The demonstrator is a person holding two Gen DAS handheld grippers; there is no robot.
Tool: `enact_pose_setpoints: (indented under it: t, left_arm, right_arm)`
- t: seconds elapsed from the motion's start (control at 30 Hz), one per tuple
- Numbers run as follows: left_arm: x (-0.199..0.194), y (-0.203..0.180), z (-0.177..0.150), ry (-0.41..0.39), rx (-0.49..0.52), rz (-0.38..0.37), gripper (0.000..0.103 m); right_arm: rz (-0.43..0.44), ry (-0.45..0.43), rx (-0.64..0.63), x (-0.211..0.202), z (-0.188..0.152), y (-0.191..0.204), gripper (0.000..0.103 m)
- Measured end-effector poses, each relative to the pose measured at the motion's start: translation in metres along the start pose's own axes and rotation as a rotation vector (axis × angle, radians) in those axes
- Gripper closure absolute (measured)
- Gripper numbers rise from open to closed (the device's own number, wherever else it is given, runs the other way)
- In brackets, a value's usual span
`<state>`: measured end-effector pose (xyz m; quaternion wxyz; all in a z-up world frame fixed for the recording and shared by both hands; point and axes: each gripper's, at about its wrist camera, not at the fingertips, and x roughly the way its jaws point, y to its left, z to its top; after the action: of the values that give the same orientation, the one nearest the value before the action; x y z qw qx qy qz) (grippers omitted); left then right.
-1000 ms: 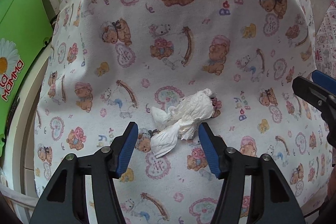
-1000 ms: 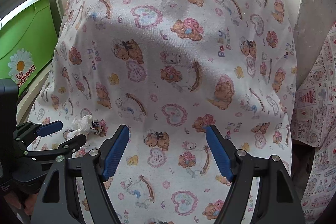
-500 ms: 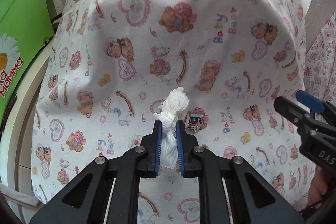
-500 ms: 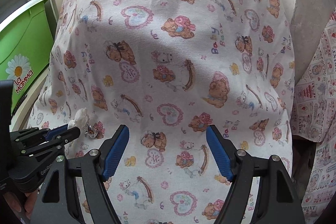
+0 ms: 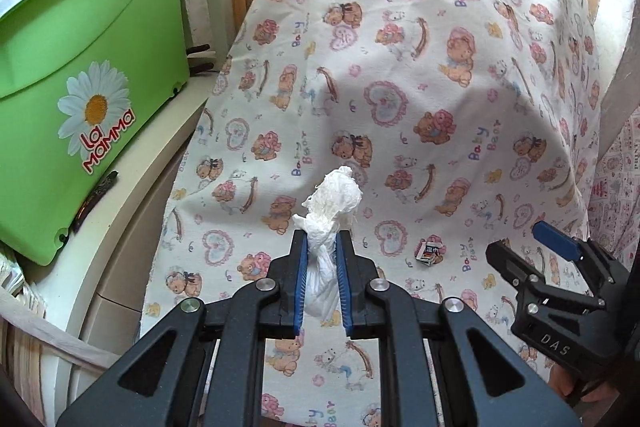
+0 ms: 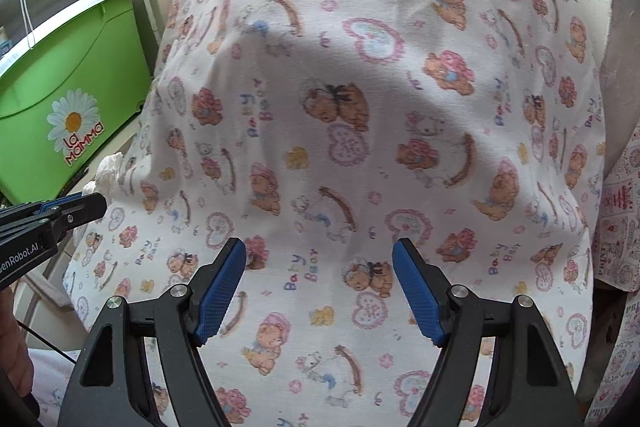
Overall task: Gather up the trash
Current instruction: 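Grasp the small printed wrapper with the right gripper while the left gripper holds the tissue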
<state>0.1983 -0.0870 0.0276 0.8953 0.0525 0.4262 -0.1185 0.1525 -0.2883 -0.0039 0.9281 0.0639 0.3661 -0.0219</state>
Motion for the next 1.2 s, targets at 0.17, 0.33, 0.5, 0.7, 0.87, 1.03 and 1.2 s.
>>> enact_pose_setpoints:
  t: [0.17,0.33,0.5,0.7,0.87,1.03,1.2]
  left_arm:
    - [0.000,0.012,0.004,0.009,-0.045,-0.002,0.090]
    - [0.000,0.019,0.007,0.015,-0.059,-0.002,0.090]
    - [0.006,0.020,0.007,0.030,-0.058,0.018,0.090]
    - [0.011,0.022,0.007,0.049,-0.064,0.022,0.090]
    - [0.012,0.022,0.008,0.053,-0.070,0.023,0.090]
    - [0.012,0.023,0.008,0.055,-0.075,0.020,0.090]
    - [0.011,0.019,0.007,0.054,-0.064,0.017,0.090]
  right_arm:
    - [0.071,0.017,-0.081,0.011,0.000,0.034,0.032]
    - [0.079,0.078,-0.138,0.036,-0.008,0.060,0.045]
    - [0.035,0.099,-0.127,0.058,-0.011,0.067,0.051]
    - [0.002,0.107,-0.112,0.074,-0.011,0.073,0.065]
    - [-0.015,0.116,-0.108,0.082,-0.012,0.075,0.081]
    - [0.038,0.102,-0.079,0.078,-0.012,0.072,0.082]
    - [0.079,0.064,-0.050,0.059,-0.008,0.054,0.083]
